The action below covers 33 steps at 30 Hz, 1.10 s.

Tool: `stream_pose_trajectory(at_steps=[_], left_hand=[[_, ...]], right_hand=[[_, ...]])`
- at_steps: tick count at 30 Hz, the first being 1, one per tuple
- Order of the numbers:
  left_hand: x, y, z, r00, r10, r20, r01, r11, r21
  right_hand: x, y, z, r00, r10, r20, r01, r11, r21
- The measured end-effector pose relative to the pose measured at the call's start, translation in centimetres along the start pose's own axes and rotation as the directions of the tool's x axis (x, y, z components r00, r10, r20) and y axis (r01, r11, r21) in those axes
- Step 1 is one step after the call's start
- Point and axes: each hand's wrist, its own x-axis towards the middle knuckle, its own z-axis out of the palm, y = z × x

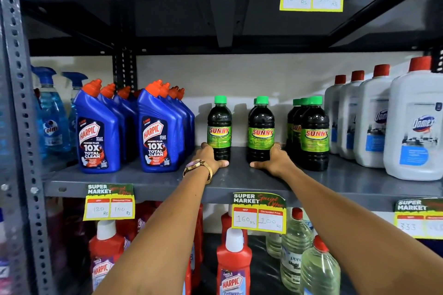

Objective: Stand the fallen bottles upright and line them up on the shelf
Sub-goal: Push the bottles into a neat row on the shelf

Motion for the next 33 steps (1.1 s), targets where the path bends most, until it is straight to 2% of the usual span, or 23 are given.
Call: stream_pose_trajectory(at_steps=[17,20,22,24,26,28,29,31,33], left_hand=[[0.5,-0.3,0.0,1.0,-0.017,0.017,0.018,0.998,-0.053],[-0.9,0.3,-0.6,0.994,-0.054,0.093,0.052,0.998,0.027],[-2.7,0.5,-1.1,0.995,-0.045,0.089,0.036,0.994,0.107],[-4.9,0.4,-1.2,0.992,0.124,-0.023,-0.12,0.985,0.124],[-7.2,0.6,-1.1,0.906,0.406,-0.119,-0.395,0.913,0.103],[-8.2,1.8,-0.8,0.81,0.584,-0.051,-0.578,0.811,0.089],[-8.3,2.8,-0.6,0.784,0.62,0.017,-0.62,0.781,0.078],[-7.9,5.2,0.0,0.758,0.633,0.156,-0.646,0.762,0.045],[-7.0,7.5,1.1,0.746,0.617,0.252,-0.645,0.763,0.039]], right_hand=[[-0.3,-0.1,-0.2,1.0,0.027,0.012,-0.027,0.999,0.023],[-1.2,-0.3,-1.1,0.999,0.035,0.022,-0.037,0.996,0.085],[-2.1,0.2,-2.2,0.998,0.017,0.064,-0.026,0.989,0.148],[-3.0,1.6,-3.7,1.0,-0.017,0.005,0.016,0.986,0.165],[-3.6,3.4,-5.4,0.968,-0.037,-0.248,0.073,0.988,0.137],[-3.6,5.0,-7.4,0.889,0.014,-0.457,0.043,0.992,0.116],[-3.5,5.6,-8.4,0.879,0.11,-0.465,-0.061,0.991,0.12],[-2.8,6.3,-9.5,0.902,0.242,-0.358,-0.218,0.97,0.105],[-1.8,6.4,-9.7,0.948,0.217,-0.232,-0.185,0.971,0.151]])
